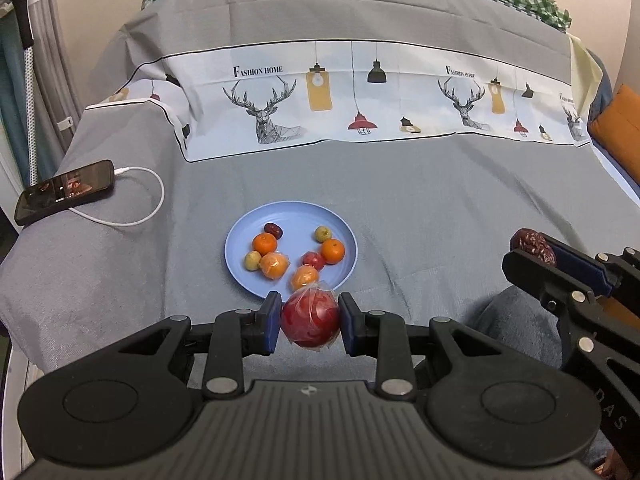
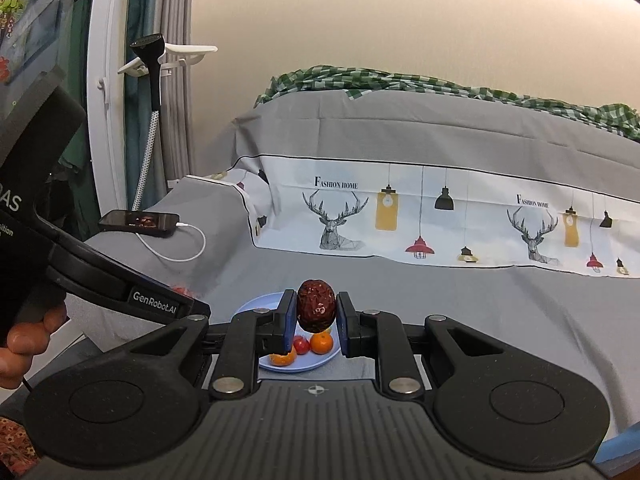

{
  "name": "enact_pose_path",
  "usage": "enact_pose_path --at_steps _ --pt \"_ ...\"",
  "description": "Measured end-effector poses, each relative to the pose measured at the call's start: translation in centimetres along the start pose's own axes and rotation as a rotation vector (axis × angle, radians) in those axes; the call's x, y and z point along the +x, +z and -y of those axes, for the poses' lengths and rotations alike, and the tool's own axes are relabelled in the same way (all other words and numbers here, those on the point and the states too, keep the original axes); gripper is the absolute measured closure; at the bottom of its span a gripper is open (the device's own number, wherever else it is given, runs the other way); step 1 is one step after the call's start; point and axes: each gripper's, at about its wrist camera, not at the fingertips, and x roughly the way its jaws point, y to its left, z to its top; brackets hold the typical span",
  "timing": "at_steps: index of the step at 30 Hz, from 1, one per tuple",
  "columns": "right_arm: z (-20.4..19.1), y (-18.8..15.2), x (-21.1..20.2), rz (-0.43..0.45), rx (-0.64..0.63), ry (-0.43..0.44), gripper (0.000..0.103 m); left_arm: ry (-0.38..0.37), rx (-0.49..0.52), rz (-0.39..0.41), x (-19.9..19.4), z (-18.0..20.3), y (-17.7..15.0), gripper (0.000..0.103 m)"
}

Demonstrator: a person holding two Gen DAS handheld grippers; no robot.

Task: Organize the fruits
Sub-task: 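Carry the tomato and date over the blue plate and release both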

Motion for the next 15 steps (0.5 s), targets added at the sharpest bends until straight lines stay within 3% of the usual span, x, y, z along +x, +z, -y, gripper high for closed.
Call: enact_pose_path --at_steps 15 --pt "0.0 -0.4 1.6 -0.044 0.019 0.003 0.082 0.003 0.003 -0.024 1.5 -0.1 0.4 0.069"
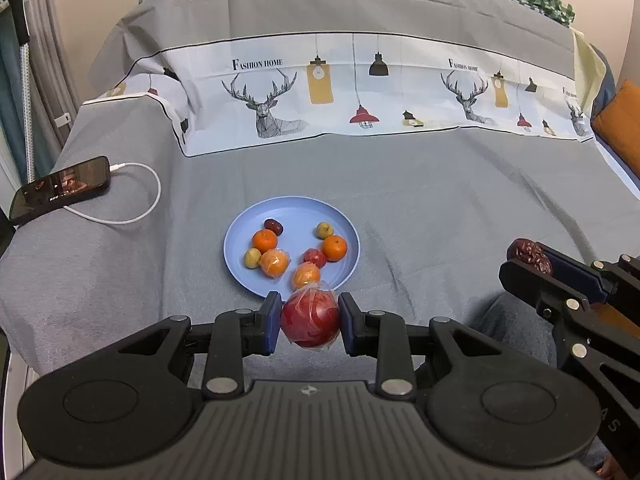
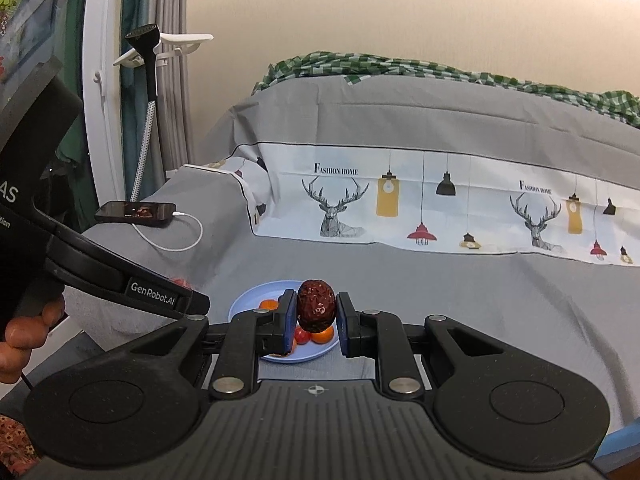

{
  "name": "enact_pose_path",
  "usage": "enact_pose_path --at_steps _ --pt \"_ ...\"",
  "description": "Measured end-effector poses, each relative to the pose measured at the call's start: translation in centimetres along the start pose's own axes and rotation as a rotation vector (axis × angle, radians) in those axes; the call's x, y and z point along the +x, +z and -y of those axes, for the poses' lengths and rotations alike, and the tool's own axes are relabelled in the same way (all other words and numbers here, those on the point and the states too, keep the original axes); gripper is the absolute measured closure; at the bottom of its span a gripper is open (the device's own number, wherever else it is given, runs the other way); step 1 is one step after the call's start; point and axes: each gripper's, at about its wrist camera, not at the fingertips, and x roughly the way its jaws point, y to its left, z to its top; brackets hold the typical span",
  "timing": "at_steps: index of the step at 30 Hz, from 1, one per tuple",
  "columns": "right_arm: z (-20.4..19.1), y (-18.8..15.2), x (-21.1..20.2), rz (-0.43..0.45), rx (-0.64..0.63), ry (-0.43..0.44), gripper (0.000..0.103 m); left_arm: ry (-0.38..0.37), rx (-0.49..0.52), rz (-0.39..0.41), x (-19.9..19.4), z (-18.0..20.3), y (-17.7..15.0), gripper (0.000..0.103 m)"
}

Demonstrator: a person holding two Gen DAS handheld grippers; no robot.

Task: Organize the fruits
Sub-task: 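Carry the tomato and date over the blue plate and release both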

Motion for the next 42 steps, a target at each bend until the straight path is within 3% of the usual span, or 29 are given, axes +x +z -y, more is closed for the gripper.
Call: enact_pose_path --at_steps 29,42 --pt "0.6 -0.7 7.0 -0.181 0.033 0.032 0.082 0.008 -0.057 -0.108 5.8 -2.5 2.7 0.069" --pt "0.9 -0.2 10.2 -0.202 0.027 0.023 0.082 0.014 -0.091 -0.138 8.7 -4.2 4.3 0.069"
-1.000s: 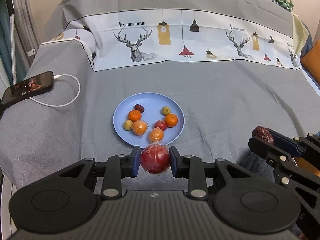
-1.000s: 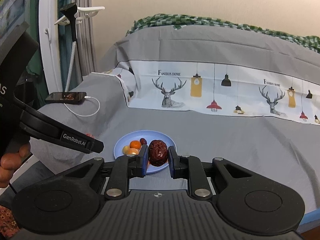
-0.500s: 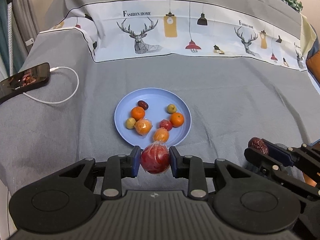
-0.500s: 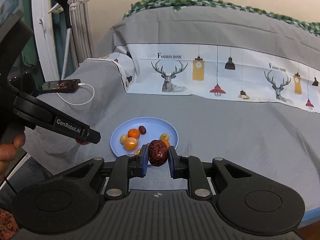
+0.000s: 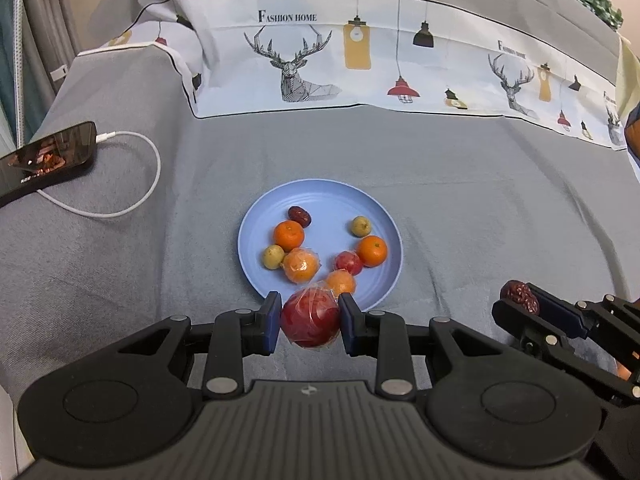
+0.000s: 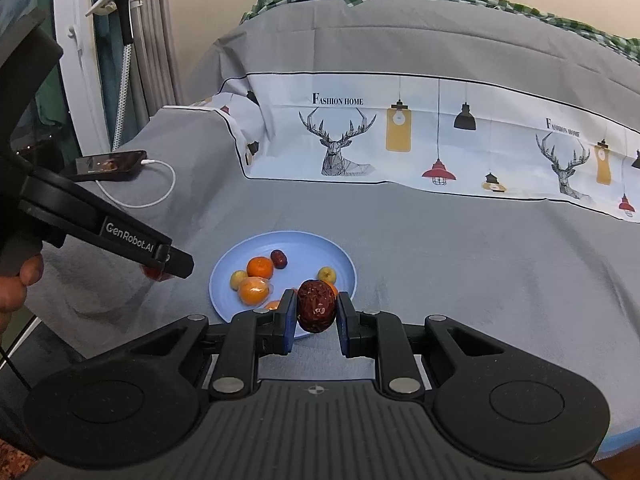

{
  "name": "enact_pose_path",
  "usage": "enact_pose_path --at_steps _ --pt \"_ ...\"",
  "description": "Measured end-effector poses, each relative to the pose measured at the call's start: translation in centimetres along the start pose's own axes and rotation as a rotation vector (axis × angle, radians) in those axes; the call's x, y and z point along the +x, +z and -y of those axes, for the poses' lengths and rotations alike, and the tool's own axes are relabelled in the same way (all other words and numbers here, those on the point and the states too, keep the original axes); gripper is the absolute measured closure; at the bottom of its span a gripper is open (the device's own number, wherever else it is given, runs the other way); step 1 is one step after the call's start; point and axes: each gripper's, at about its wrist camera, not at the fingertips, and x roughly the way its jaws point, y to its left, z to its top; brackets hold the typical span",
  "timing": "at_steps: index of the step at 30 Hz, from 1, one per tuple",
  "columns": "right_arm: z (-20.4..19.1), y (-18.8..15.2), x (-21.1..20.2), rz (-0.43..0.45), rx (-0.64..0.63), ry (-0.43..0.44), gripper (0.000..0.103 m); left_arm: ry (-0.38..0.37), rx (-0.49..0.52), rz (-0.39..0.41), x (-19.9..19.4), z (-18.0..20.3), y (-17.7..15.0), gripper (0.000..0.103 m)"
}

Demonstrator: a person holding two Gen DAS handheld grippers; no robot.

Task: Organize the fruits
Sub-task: 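Carry the tomato and date over the blue plate and release both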

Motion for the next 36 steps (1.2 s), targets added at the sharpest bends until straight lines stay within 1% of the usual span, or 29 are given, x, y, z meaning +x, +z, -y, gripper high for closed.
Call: enact_pose_path --at_steps 6,10,14,16,20,24,25,26,27,28,29,30,32,34,36 --pt "0.1 1.0 2.8 -0.028 0.008 0.006 0.082 -0.004 -0.020 -0.008 2.3 -1.4 1.3 0.069" --pt "-0.5 2.0 5.9 -0.050 -0.026 0.016 0.082 -0.010 -0.033 -0.025 4.8 -2.1 2.6 0.069" --pt "-1.1 2.7 9.8 -0.083 -0.065 0.023 0.082 -0.003 -0.014 -0.038 7.6 -2.5 3.9 0.069" --pt "-1.1 2.9 11.7 -0.106 -0.071 0.024 0.082 -0.014 -0.005 -0.046 9.1 -2.8 4.6 0.069" --pt "-0.7 3.2 15.4 -0.139 -0.089 0.022 0.081 0.001 0.016 -0.062 12.1 -3.0 5.8 0.069" --pt "-0.4 3.1 18.2 -0.169 -0.106 0.016 0.081 0.007 0.035 -0.081 14.5 -2.6 6.5 0.069" --pt "-0.3 3.1 18.9 -0.178 -0.109 0.022 0.081 0.005 0.040 -0.075 14.7 -2.5 6.6 0.061" --pt "-0.3 3.1 19.4 -0.191 -0.112 0.032 0.081 0.000 0.048 -0.067 14.9 -2.4 6.7 0.032" --pt "-0.3 3.1 19.8 -0.205 -0.113 0.037 0.074 0.003 0.049 -0.059 14.8 -2.2 6.8 0.016" --pt "-0.3 3.1 20.2 -0.228 -0.112 0.036 0.055 0.006 0.045 -0.043 14.4 -2.2 6.9 0.001" --pt "-0.3 3.1 20.4 -0.251 -0.112 0.036 0.049 -0.003 0.046 -0.021 13.9 -2.1 6.8 0.001" --pt "-0.3 3.0 20.4 -0.266 -0.105 0.040 0.046 -0.010 0.058 -0.016 13.6 -1.9 6.8 0.001" --pt "-0.1 2.9 19.7 -0.296 -0.077 0.057 0.039 0.009 0.080 -0.039 13.1 -1.5 6.6 0.001" --pt "0.0 2.7 18.4 -0.301 -0.045 0.051 0.025 0.034 0.090 -0.053 12.2 -1.3 5.9 0.001" --pt "-0.2 2.5 16.4 -0.294 -0.030 0.046 0.018 0.055 0.084 -0.061 10.8 -1.4 5.1 0.001"
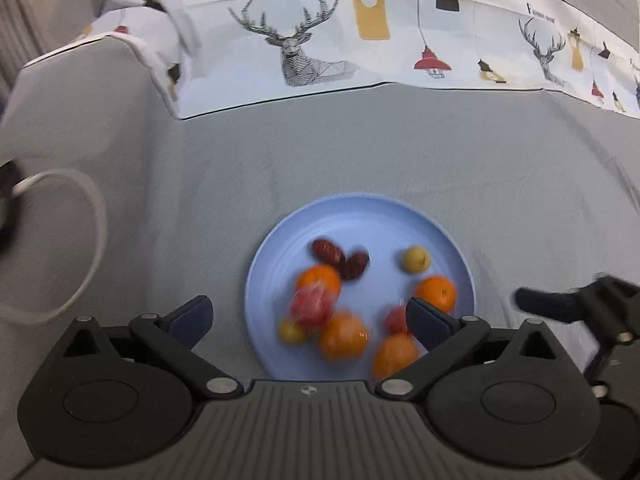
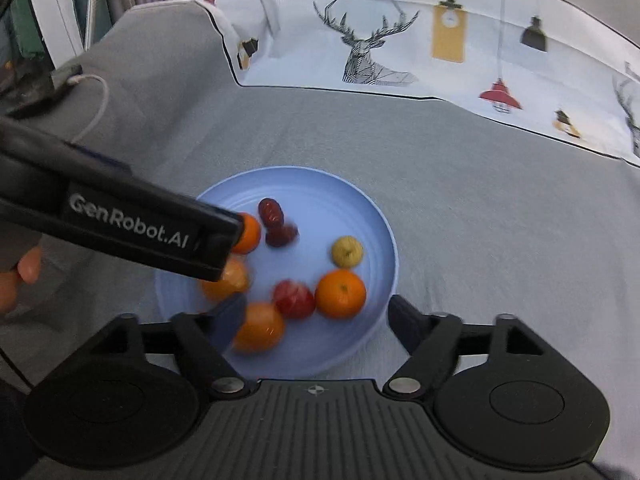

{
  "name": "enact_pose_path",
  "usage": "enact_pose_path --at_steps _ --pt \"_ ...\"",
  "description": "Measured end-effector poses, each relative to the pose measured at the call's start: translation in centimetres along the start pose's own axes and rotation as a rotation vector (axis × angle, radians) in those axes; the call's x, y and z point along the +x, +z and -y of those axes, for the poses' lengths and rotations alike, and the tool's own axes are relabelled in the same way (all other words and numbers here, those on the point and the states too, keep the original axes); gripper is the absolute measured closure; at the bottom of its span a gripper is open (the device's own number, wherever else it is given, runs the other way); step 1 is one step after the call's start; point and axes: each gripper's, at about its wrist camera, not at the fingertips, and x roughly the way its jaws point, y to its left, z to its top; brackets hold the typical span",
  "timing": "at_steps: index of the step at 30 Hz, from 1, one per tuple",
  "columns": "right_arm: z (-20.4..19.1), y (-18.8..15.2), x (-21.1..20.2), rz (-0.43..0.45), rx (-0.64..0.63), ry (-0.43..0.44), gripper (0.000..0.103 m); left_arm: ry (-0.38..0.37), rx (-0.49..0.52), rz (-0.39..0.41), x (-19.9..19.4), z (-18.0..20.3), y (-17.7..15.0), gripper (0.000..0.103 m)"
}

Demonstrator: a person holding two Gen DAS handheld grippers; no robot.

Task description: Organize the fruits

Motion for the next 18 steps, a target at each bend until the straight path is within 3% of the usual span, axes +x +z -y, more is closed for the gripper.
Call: enact_pose_path --at_steps 6,11,18 --pt "-1.4 -2.4 -6.1 0.058 -0.029 -0.013 0.007 0.005 -0.090 -0.047 -4.5 -0.7 -3.6 0.000" --pt "-2.9 -5.0 -10.3 0.115 -0.067 -0.037 0.001 0.053 -0.082 -0.002 -8.6 -0.3 -7.0 0.000" --pt "-4.4 -7.8 -13.8 0.176 -0.076 -0.082 0.001 0.105 -0.058 0.046 -11.8 0.9 -10.4 0.000"
